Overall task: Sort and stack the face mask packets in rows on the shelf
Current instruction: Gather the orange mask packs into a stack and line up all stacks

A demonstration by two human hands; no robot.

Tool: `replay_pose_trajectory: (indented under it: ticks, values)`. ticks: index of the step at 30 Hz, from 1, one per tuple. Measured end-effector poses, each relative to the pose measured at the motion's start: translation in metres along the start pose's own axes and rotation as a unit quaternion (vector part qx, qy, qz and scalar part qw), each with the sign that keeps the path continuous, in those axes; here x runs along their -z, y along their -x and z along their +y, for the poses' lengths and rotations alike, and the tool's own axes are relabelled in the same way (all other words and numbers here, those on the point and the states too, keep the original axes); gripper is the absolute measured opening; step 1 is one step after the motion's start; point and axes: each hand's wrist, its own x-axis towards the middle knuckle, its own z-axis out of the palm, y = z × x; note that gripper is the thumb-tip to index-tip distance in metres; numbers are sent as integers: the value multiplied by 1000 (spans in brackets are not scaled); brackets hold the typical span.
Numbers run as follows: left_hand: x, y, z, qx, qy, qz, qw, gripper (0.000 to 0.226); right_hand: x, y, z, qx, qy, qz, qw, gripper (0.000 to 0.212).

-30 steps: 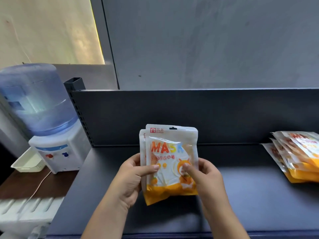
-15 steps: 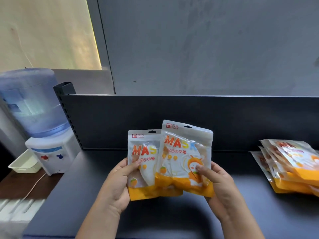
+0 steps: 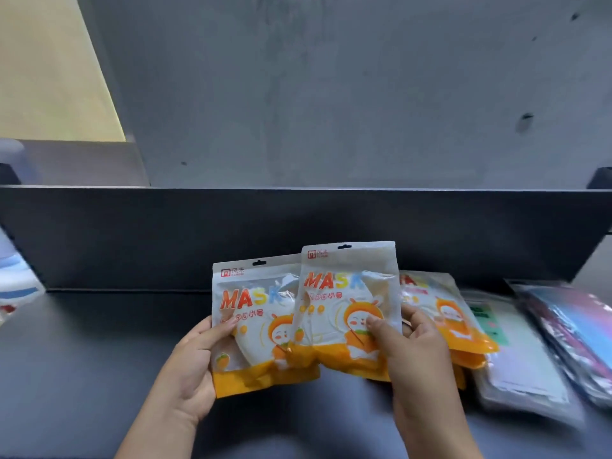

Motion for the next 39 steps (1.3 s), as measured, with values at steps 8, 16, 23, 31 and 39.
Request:
replay_pose_trajectory:
  ticks: [8,16,23,31,39]
  values:
    - [-91,27,-50,-28,15,19,999,29,101,-20,-48,34,9,11,999,32]
    - [-123,40,-55,-37,-43,15,998,30,162,-60,-71,50,-13,82,995,55]
    - [-142,34,-39,-31,-1,47,998,30,166,-89,-55,48,100,98,989,30]
    - [-176,25,-36,-39,-35,7,999,29,144,-95,-43,55,206,71,974,29]
    - [-215,18,-45,-113,-128,-64,983,23,142,-104,-46,63,279,10,958,56]
